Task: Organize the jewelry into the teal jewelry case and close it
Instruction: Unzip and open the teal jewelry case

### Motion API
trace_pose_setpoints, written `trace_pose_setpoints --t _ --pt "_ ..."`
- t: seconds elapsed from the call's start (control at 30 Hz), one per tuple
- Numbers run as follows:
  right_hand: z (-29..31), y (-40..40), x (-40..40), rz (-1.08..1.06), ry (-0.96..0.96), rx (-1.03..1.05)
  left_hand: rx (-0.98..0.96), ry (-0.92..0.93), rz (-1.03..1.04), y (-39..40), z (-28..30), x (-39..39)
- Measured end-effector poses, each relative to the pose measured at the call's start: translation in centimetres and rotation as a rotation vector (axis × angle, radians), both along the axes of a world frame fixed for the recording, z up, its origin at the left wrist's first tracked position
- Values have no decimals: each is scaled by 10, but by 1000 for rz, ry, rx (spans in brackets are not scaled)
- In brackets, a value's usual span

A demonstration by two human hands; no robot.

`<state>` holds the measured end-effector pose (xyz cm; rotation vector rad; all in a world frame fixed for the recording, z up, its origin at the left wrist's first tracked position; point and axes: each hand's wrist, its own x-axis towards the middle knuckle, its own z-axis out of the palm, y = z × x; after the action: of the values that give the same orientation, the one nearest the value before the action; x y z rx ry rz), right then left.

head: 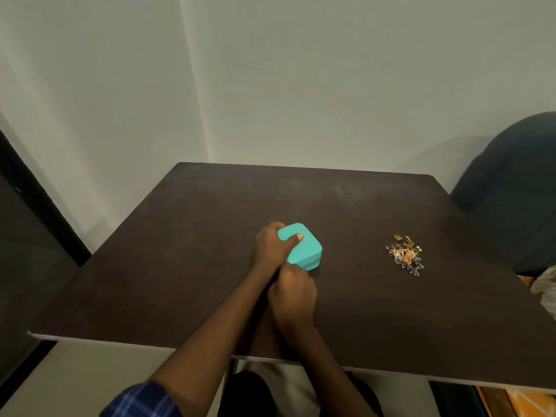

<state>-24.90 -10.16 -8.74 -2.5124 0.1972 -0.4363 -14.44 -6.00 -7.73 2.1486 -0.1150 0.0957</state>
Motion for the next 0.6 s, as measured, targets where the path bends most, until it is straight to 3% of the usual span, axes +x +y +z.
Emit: trace_pose_setpoints --t 0.13,0.27,0.37,0.47,0.6 --pt "1 -25 -10 156 3 170 55 -2 50 5 -3 -9" --pt "12 -63 -18 12 -205 181 -92 14 30 24 -5 -34" --pt "19 -85 -7 141 -12 181 -143 7 -12 41 -7 -59" --pt "22 -96 8 290 187 91 -16 -56 27 46 -13 -85" --pt "20 -103 21 360 275 -35 336 -126 30 35 -16 -104"
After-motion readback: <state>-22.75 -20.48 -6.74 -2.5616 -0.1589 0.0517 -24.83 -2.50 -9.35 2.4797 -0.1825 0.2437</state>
